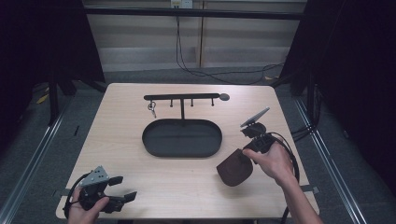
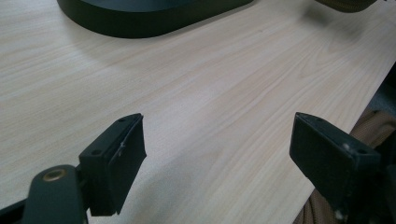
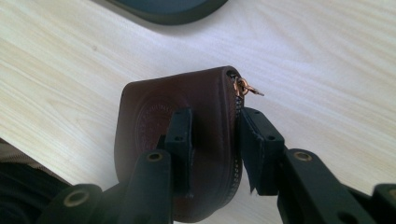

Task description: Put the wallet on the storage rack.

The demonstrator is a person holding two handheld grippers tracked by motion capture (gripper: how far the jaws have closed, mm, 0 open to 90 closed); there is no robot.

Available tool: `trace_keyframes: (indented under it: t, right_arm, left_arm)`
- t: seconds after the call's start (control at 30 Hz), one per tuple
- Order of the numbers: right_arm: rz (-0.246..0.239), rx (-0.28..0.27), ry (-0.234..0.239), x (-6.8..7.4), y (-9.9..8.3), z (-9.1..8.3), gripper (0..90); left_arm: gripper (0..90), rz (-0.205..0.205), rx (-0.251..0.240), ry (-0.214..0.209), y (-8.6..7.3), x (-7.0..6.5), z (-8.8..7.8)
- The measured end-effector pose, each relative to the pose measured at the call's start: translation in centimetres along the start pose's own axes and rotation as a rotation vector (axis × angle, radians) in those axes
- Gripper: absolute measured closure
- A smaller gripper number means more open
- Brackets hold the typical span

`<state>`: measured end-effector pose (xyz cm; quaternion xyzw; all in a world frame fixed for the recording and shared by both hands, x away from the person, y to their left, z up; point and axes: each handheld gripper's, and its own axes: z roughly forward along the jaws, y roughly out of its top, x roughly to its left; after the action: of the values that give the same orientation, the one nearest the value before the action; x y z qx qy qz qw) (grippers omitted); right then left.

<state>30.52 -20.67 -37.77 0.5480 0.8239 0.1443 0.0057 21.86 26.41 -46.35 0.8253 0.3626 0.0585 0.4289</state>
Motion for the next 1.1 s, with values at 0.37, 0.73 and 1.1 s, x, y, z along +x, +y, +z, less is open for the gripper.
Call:
trace_keyframes:
  t: [0.37, 0.73, 1.1]
  right_arm:
    - [-0.008, 0.001, -0.012, 0.2, 1.1, -1.3, 70.0]
    - [-0.007, 0.002, -0.039, 0.3, 2.0, -1.9, 71.4]
    - [-0.005, -0.001, -0.058, 0.5, 3.5, -3.1, 72.0]
  left_arm:
    - [18.3, -0.002, -0.001, -0.001, 0.0, 0.0, -0.1]
    - [18.3, -0.002, 0.0, -0.003, 0.0, 0.0, 0.0]
    - [18.3, 0.0, 0.002, -0.007, -0.1, 0.0, -0.1]
